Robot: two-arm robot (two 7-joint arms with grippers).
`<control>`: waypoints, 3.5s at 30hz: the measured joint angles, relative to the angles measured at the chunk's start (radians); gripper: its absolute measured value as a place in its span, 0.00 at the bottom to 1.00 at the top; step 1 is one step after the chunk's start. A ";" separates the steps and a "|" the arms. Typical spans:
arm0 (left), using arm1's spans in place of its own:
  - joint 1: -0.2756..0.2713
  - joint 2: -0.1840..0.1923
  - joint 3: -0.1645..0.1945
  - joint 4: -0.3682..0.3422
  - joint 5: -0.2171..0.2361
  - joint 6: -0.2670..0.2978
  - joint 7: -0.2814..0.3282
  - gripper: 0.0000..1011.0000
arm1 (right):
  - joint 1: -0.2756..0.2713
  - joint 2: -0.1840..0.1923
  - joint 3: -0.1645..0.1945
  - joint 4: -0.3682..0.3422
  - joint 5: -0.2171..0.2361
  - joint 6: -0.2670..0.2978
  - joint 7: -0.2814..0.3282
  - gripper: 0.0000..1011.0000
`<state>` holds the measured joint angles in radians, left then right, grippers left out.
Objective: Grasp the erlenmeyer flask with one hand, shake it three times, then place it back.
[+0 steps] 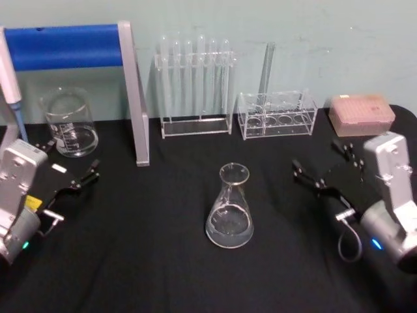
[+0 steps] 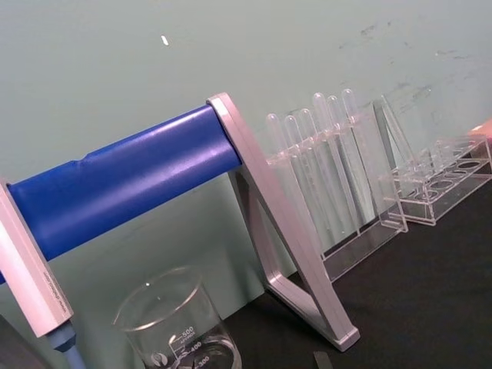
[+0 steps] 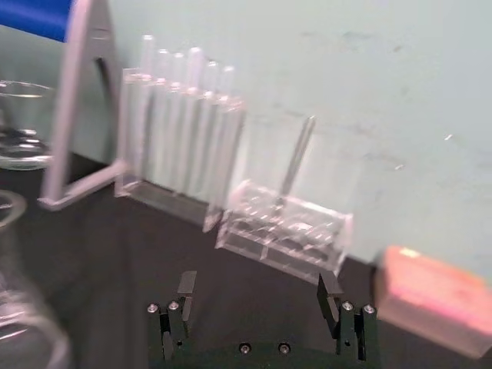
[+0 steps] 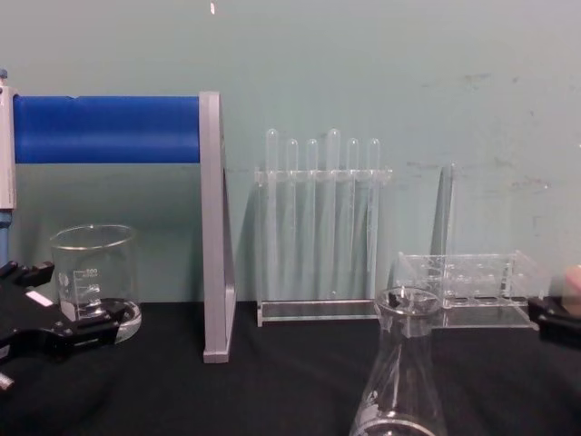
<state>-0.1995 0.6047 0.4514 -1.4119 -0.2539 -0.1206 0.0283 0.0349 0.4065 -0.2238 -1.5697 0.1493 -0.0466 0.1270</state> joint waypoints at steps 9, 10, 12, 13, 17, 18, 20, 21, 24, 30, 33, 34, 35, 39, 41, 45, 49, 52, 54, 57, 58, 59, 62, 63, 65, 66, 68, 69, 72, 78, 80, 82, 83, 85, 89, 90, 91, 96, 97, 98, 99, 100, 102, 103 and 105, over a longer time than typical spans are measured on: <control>0.000 0.000 0.000 0.000 0.000 0.000 0.000 0.99 | 0.101 -0.063 -0.050 0.156 -0.180 -0.068 -0.105 0.99; 0.000 0.000 0.000 0.000 0.000 0.000 0.000 0.99 | 0.115 -0.071 -0.058 0.183 -0.209 -0.075 -0.120 0.99; 0.000 0.000 0.000 0.000 0.000 0.000 0.000 0.99 | 0.132 -0.082 -0.066 0.218 -0.245 -0.083 -0.141 0.99; 0.000 0.000 0.000 0.000 0.000 0.000 0.000 0.99 | 0.137 -0.085 -0.068 0.228 -0.255 -0.084 -0.147 0.99; 0.000 0.000 0.000 0.000 0.000 0.000 0.000 0.99 | 0.152 -0.093 -0.073 0.264 -0.296 -0.085 -0.167 0.99; 0.000 0.000 0.000 0.000 0.000 0.000 0.000 0.99 | 0.153 -0.094 -0.074 0.269 -0.303 -0.085 -0.170 0.99; 0.000 0.000 0.000 0.000 0.000 0.000 0.000 0.99 | 0.156 -0.098 -0.072 0.277 -0.321 -0.085 -0.176 0.99; 0.000 0.000 0.000 0.000 0.000 0.000 0.000 0.99 | 0.156 -0.099 -0.071 0.279 -0.324 -0.085 -0.177 0.99; 0.000 0.000 0.000 0.000 0.000 0.000 0.000 0.99 | 0.157 -0.099 -0.070 0.280 -0.327 -0.085 -0.178 0.99; 0.000 0.000 0.000 0.000 0.000 0.000 0.000 0.99 | 0.156 -0.098 -0.070 0.279 -0.325 -0.084 -0.178 0.99; 0.000 0.000 0.000 0.000 0.000 0.000 0.000 0.99 | 0.156 -0.098 -0.070 0.278 -0.323 -0.084 -0.177 0.99; 0.000 0.000 0.000 0.000 0.000 0.000 0.000 0.99 | 0.156 -0.098 -0.070 0.277 -0.322 -0.084 -0.177 0.99; 0.000 0.000 0.000 0.000 0.000 0.000 0.000 0.99 | 0.156 -0.098 -0.070 0.277 -0.322 -0.084 -0.177 0.99; 0.000 0.000 0.000 0.000 0.000 0.000 0.000 0.99 | 0.156 -0.097 -0.071 0.276 -0.320 -0.083 -0.176 0.99; 0.000 0.000 0.000 0.000 0.000 0.000 0.000 0.99 | 0.155 -0.097 -0.071 0.276 -0.319 -0.083 -0.176 0.99; 0.000 0.000 0.000 0.000 0.000 0.000 0.000 0.99 | 0.155 -0.097 -0.071 0.275 -0.318 -0.083 -0.175 0.99; 0.000 0.000 0.000 0.000 0.000 0.000 0.000 0.99 | 0.155 -0.096 -0.071 0.275 -0.318 -0.083 -0.175 0.99; 0.000 0.000 0.000 0.000 0.000 0.000 0.000 0.99 | 0.155 -0.096 -0.071 0.274 -0.317 -0.083 -0.174 0.99; 0.000 0.000 0.000 0.000 0.000 0.000 0.000 0.99 | 0.155 -0.096 -0.071 0.274 -0.317 -0.083 -0.174 0.99; 0.000 0.000 0.000 0.000 0.000 0.000 0.000 0.99 | 0.155 -0.096 -0.071 0.274 -0.317 -0.083 -0.174 0.99; 0.000 0.000 0.000 0.000 0.000 0.000 0.000 0.99 | 0.155 -0.096 -0.071 0.274 -0.317 -0.083 -0.174 0.99; 0.000 0.000 0.000 0.000 0.000 0.000 0.000 0.99 | 0.155 -0.096 -0.071 0.274 -0.317 -0.083 -0.173 0.99; 0.000 0.000 0.000 0.000 0.000 0.000 0.000 0.99 | 0.155 -0.096 -0.071 0.274 -0.316 -0.083 -0.173 0.99; 0.000 0.000 0.000 0.000 0.000 0.000 0.000 0.99 | 0.155 -0.096 -0.071 0.274 -0.316 -0.083 -0.173 0.99; 0.000 0.000 0.000 0.000 0.000 0.000 0.000 0.99 | 0.155 -0.096 -0.071 0.274 -0.316 -0.083 -0.173 0.99; 0.000 0.000 0.000 0.000 0.000 0.000 0.000 0.99 | 0.155 -0.096 -0.071 0.274 -0.316 -0.083 -0.173 0.99; 0.000 0.000 0.000 0.000 0.000 0.000 0.000 0.99 | 0.155 -0.096 -0.071 0.274 -0.316 -0.083 -0.173 0.99; 0.000 0.000 0.000 0.000 0.000 0.000 0.000 0.99 | 0.155 -0.096 -0.071 0.274 -0.316 -0.083 -0.173 0.99; 0.000 0.000 0.000 0.000 0.000 0.000 0.000 0.99 | 0.155 -0.096 -0.071 0.274 -0.316 -0.083 -0.173 0.99; 0.000 0.000 0.000 0.000 0.000 0.000 0.000 0.99 | 0.155 -0.096 -0.071 0.274 -0.316 -0.083 -0.174 0.99; 0.000 0.000 0.000 0.000 0.000 0.000 0.000 0.99 | 0.155 -0.096 -0.071 0.274 -0.316 -0.083 -0.174 0.99; 0.000 0.000 0.000 0.000 0.000 0.000 0.000 0.99 | 0.155 -0.096 -0.071 0.274 -0.316 -0.083 -0.174 0.99; 0.000 0.000 0.000 0.000 0.000 0.000 0.000 0.99 | 0.155 -0.096 -0.071 0.274 -0.316 -0.083 -0.174 0.99; 0.000 0.000 0.000 0.000 0.000 0.000 0.000 0.99 | 0.155 -0.096 -0.071 0.274 -0.316 -0.083 -0.174 0.99; 0.000 0.000 0.000 0.000 0.000 0.000 0.000 0.99 | 0.155 -0.096 -0.071 0.274 -0.316 -0.083 -0.174 0.99; 0.000 0.000 0.000 0.000 0.000 0.000 0.000 0.99 | 0.155 -0.096 -0.071 0.274 -0.316 -0.083 -0.174 0.99; 0.000 0.000 0.000 0.000 0.000 0.000 0.000 0.99 | 0.155 -0.096 -0.071 0.274 -0.316 -0.083 -0.174 0.99; 0.000 0.000 0.000 0.000 0.000 0.000 0.000 0.99 | 0.154 -0.096 -0.071 0.274 -0.316 -0.083 -0.174 0.99; 0.000 0.000 0.000 0.000 0.000 0.000 0.000 0.99 | 0.155 -0.096 -0.071 0.274 -0.316 -0.083 -0.174 0.99; 0.000 0.000 0.000 0.000 0.000 0.000 0.000 0.99 | 0.155 -0.096 -0.071 0.274 -0.316 -0.083 -0.174 0.99; 0.000 0.000 0.000 0.000 0.000 0.000 0.000 0.99 | 0.155 -0.096 -0.071 0.274 -0.316 -0.083 -0.174 0.99; 0.000 0.000 0.000 0.000 0.000 0.000 0.000 0.99 | 0.155 -0.096 -0.071 0.274 -0.316 -0.083 -0.174 0.99; 0.000 0.000 0.000 0.000 0.000 0.000 0.000 0.99 | 0.155 -0.096 -0.071 0.274 -0.316 -0.083 -0.174 0.99; 0.000 0.000 0.000 0.000 0.000 0.000 0.000 0.99 | 0.154 -0.096 -0.071 0.274 -0.316 -0.083 -0.174 0.99; 0.000 0.000 0.000 0.000 0.000 0.000 0.000 0.99 | 0.155 -0.096 -0.071 0.274 -0.316 -0.083 -0.174 0.99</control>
<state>-0.1995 0.6047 0.4514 -1.4119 -0.2539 -0.1205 0.0283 0.1894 0.3103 -0.2947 -1.2960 -0.1665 -0.1294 -0.0466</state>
